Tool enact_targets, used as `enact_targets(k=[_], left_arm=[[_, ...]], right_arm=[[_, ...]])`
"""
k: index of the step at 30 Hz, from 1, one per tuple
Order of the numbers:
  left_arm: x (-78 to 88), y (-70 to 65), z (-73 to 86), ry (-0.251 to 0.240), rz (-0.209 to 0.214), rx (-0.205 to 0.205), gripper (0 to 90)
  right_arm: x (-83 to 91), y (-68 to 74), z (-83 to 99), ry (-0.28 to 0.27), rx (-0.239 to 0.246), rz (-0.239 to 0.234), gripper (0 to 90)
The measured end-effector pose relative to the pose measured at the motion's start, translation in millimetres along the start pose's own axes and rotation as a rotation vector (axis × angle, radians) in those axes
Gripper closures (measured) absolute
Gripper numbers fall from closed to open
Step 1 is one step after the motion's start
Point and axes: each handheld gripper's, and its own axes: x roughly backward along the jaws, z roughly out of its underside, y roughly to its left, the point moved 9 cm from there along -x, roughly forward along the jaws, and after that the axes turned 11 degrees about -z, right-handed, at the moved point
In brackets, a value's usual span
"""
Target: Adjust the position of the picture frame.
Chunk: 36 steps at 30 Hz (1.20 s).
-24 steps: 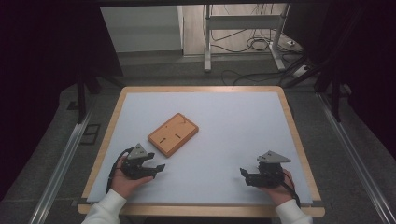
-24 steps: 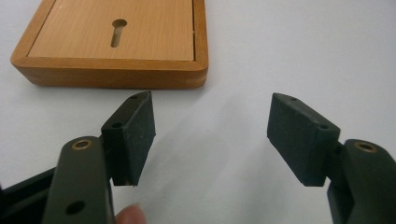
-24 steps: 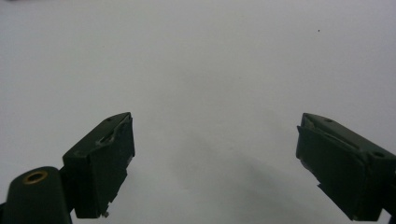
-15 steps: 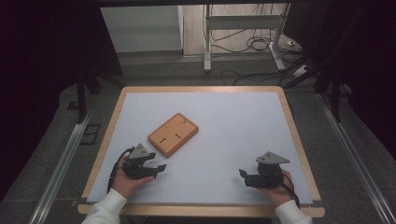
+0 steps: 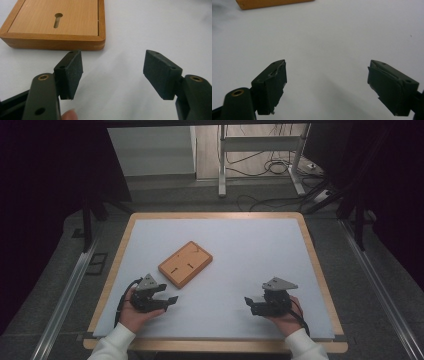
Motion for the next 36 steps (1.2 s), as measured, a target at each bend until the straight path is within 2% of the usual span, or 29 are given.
enact_targets(k=[10,15,21,30,36], left_arm=[[1.2,0.0,0.7,-0.001,-0.001,-0.013,31.6],[1.4,0.4,1.0,-0.004,0.002,-0.008,31.6],[1.0,1.4,1.9,0.000,0.002,-0.013,31.7],[-0.1,0.7,2.4,0.004,0.001,-0.017,31.7],[-0.2,1.1,2.5,0.003,0.002,-0.017,31.7]], right_arm=[[-27.2,9.4,-29.3,-0.013,0.017,-0.003,20.7],[-45.8,11.0,-46.2,0.000,0.046,-0.017,21.8],[-58.4,8.4,-63.1,-0.004,0.047,-0.033,23.0],[-86.4,12.3,-92.4,0.000,0.036,-0.070,25.0],[-101.8,17.6,-101.5,0.019,0.051,-0.080,25.5]])
